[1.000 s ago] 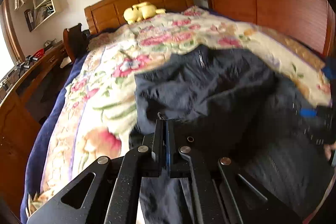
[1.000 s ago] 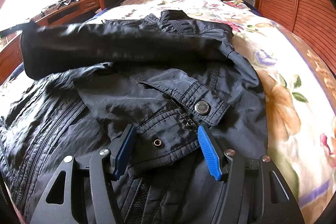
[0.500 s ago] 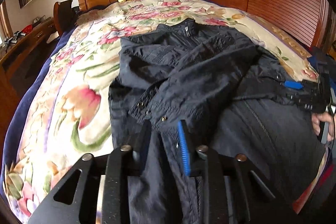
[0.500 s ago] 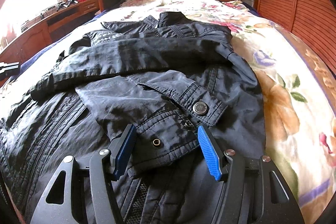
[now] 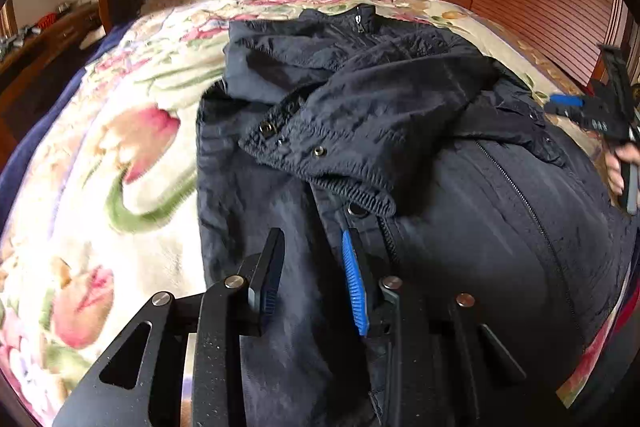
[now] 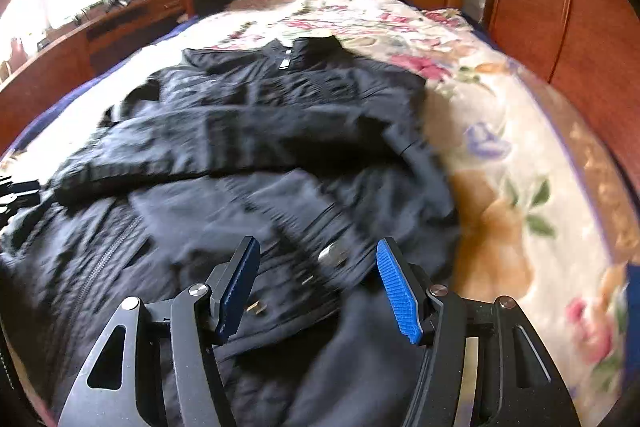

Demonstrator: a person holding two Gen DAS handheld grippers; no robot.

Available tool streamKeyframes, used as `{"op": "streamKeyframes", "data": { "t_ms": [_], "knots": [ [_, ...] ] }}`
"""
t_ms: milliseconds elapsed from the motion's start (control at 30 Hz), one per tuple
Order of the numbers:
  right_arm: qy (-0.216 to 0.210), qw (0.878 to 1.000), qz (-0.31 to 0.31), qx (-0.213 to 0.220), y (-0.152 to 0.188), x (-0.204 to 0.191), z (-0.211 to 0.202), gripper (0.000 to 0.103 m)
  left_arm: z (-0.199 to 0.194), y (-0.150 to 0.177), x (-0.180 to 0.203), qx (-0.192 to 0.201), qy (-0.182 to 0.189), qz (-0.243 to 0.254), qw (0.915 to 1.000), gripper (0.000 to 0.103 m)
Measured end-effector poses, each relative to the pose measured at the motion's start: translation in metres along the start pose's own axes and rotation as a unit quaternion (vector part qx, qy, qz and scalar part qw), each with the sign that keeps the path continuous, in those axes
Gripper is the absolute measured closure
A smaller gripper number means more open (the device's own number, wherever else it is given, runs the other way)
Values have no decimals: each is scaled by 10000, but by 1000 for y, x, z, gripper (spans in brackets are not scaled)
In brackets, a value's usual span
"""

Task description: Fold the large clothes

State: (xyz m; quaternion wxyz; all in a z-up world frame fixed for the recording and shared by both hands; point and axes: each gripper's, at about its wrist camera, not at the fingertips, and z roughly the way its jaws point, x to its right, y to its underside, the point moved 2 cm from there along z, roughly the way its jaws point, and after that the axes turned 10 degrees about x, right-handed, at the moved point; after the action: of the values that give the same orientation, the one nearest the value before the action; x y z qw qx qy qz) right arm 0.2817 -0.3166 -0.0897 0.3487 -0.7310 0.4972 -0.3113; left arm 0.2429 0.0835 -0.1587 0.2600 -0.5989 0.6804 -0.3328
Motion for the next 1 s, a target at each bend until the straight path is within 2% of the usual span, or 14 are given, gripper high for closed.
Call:
{"op": "streamKeyframes", "data": {
  "t_ms": [167, 300, 400, 533, 667, 733, 867, 1000],
  "knots": [
    [265, 9988, -226, -350, -30, 23, 30, 40, 4, 8, -1, -14, 29, -36, 10000, 72],
    [684, 9927, -718, -690, -43, 33, 73, 40, 7, 12, 2, -11, 12, 67, 10000, 72],
    [944, 9877, -810, -945, -47, 42, 108, 40, 5, 13, 5, 27, 0, 178, 9998, 72],
    [1108, 9870, -668, -952, -56, 46, 142, 40, 4, 14, 5, 47, -18, 224, 9997, 72],
    [1071, 9900, -465, -795, -62, 53, 153, 40, 4, 15, 4, 30, 5, 187, 9998, 72],
    [1112, 9902, -455, -706, -65, 57, 153, 45, 5, 15, 3, 16, -7, 183, 9998, 72],
    [1381, 9853, -531, -853, -59, 78, 159, 46, 7, 16, 4, -4, -36, 231, 9997, 72],
    [1093, 9898, -213, -887, -53, 93, 155, 46, 8, 16, 4, -10, -68, 246, 9997, 72]
  ]
}}
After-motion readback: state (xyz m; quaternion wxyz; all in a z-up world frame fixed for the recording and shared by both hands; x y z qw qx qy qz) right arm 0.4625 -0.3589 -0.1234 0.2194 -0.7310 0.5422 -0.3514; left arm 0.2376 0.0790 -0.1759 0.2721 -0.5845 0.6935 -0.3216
